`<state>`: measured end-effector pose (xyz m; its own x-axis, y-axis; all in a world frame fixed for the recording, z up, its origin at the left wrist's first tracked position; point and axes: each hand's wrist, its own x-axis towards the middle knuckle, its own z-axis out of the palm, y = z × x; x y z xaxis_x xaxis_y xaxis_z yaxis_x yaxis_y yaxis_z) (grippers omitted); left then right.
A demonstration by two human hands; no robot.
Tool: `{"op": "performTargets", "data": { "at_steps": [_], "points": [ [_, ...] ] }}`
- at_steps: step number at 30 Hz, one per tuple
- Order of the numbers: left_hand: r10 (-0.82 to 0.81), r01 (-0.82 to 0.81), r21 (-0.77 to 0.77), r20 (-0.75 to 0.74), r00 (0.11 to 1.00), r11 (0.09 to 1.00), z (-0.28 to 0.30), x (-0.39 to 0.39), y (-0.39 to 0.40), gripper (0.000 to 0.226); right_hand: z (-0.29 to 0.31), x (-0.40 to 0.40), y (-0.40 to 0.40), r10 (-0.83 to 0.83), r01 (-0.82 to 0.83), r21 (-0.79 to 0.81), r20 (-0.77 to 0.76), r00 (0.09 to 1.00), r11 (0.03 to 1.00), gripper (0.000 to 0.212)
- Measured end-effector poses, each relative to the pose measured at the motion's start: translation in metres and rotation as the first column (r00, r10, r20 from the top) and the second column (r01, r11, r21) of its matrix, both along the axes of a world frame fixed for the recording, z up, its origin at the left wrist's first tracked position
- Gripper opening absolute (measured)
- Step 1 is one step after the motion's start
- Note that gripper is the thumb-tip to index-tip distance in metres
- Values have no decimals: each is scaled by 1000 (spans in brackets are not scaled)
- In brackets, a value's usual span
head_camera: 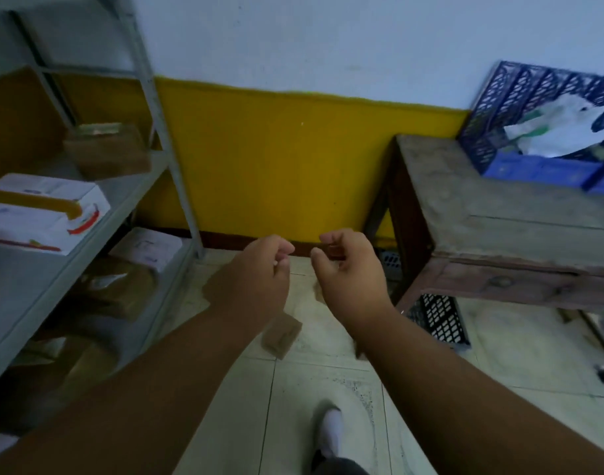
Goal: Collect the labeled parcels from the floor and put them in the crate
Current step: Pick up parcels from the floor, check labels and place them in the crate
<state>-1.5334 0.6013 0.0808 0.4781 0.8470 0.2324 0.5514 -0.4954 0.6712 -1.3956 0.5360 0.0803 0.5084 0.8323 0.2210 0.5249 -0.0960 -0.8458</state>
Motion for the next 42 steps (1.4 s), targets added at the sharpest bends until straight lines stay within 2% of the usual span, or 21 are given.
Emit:
{"op": "performTargets", "data": {
  "at_steps": [7,11,16,20,27,30,34,36,42],
  "points": [
    [3,-3,-16,-8,1000,1000,-14,91,97,19,-22,96,112,-15,15,-36,-8,1000,999,23],
    [48,-48,-4,-58,997,999,-14,121,148,20,-25,125,177,11,-11,-46,-9,1000,999,25],
    [24,-27,-32,-89,996,999,-22,146,209,20,-30,150,252,-32,31,-63,-6,999,998,25],
    [-47,40,-84,-84,995,996,-46,159,263,20,-47,164,292,-101,99,-90,-17,995,991,26],
    [-260,246,-196,-46,965,949,-103,198,369,19,-99,182,358,-321,312,-151,-40,946,938,27],
    [-317,293,-244,-63,946,924,-145,221,403,20,-140,194,380,-396,379,-175,-70,916,909,25],
    [-378,329,-343,-85,922,880,-222,262,423,24,-219,221,389,-485,436,-311,-100,869,844,23],
    [-392,332,-366,-102,914,870,-272,284,423,24,-273,235,386,-517,445,-377,-111,849,812,23],
    [-405,298,-421,-191,894,857,-450,342,414,23,-458,276,370,-588,443,-555,-105,802,704,39]
  ]
}}
